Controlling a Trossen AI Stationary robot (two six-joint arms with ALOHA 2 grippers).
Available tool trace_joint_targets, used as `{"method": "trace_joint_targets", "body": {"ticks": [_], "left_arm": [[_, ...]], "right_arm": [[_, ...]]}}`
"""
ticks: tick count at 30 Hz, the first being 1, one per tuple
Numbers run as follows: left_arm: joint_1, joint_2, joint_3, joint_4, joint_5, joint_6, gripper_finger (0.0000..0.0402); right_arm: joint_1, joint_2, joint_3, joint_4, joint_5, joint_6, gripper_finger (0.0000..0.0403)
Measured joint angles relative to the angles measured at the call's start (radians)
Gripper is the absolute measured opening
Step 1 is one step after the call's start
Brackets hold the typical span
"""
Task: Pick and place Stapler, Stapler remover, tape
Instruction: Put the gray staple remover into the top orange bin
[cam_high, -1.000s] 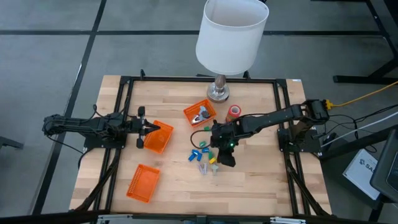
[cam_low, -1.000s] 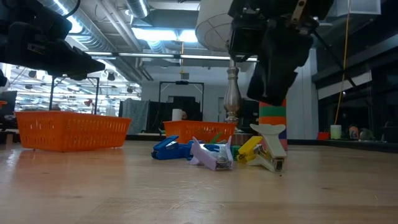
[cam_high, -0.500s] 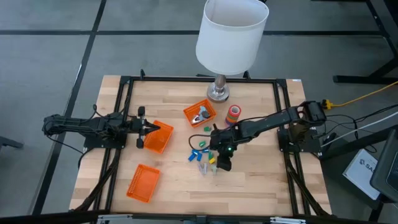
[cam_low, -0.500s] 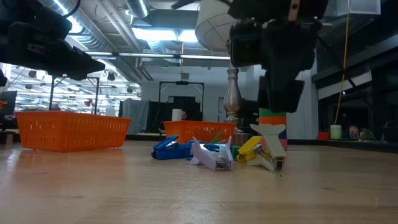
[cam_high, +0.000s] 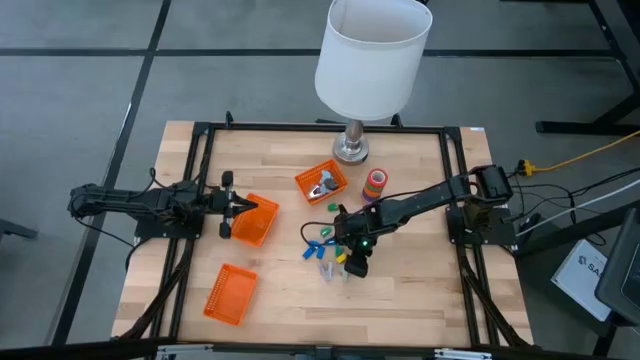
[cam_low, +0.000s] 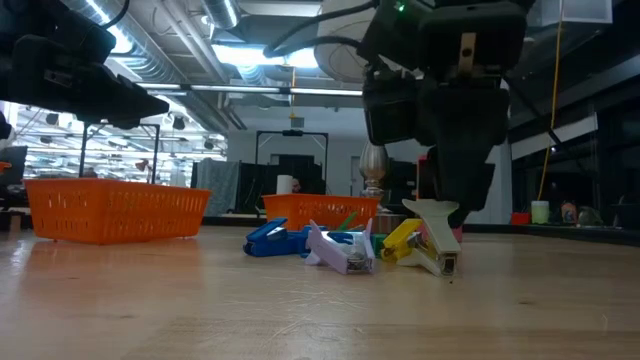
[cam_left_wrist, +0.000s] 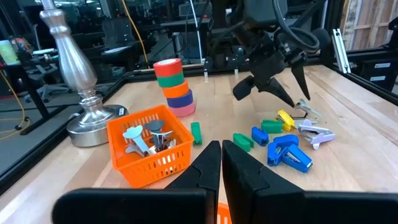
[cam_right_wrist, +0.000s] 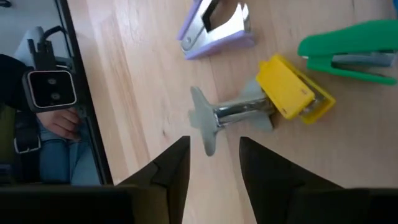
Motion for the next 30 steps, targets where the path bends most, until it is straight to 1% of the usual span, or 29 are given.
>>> {"method": "trace_joint_targets", "body": {"ticks": [3, 6, 9, 18, 20, 24, 27, 30], "left_arm": [[0.000, 0.000, 0.000, 0.000, 0.000, 0.000, 0.0011], [0.000, 0.000, 0.000, 0.000, 0.000, 0.000, 0.0010], [0.000, 0.000, 0.000, 0.000, 0.000, 0.000, 0.0012], [0.000, 0.000, 0.000, 0.000, 0.000, 0.000, 0.0011], [0.000, 0.000, 0.000, 0.000, 0.000, 0.000, 0.0012], [0.000, 0.000, 0.000, 0.000, 0.000, 0.000, 0.0012], [0.000, 0.000, 0.000, 0.000, 0.000, 0.000, 0.0010], [0.000, 0.000, 0.000, 0.000, 0.000, 0.000, 0.0011]], "right_arm": [[0.000, 0.000, 0.000, 0.000, 0.000, -0.001, 0.0137], [0.000, 0.000, 0.000, 0.008, 0.000, -0.007, 0.0120], [0.000, 0.000, 0.000, 0.008, 0.013, -0.018, 0.0095], [0.000, -0.001, 0.001, 0.028, 0.007, -0.082, 0.0012], [0.000, -0.002, 0.002, 0.031, 0.008, -0.090, 0.0007], [0.000, -0.002, 0.002, 0.031, 0.009, -0.093, 0.0015], [-0.009, -0.002, 0.002, 0.030, 0.006, -0.110, 0.0011], [-0.032, -0.004, 0.002, 0.029, -0.033, -0.112, 0.0005]]}}
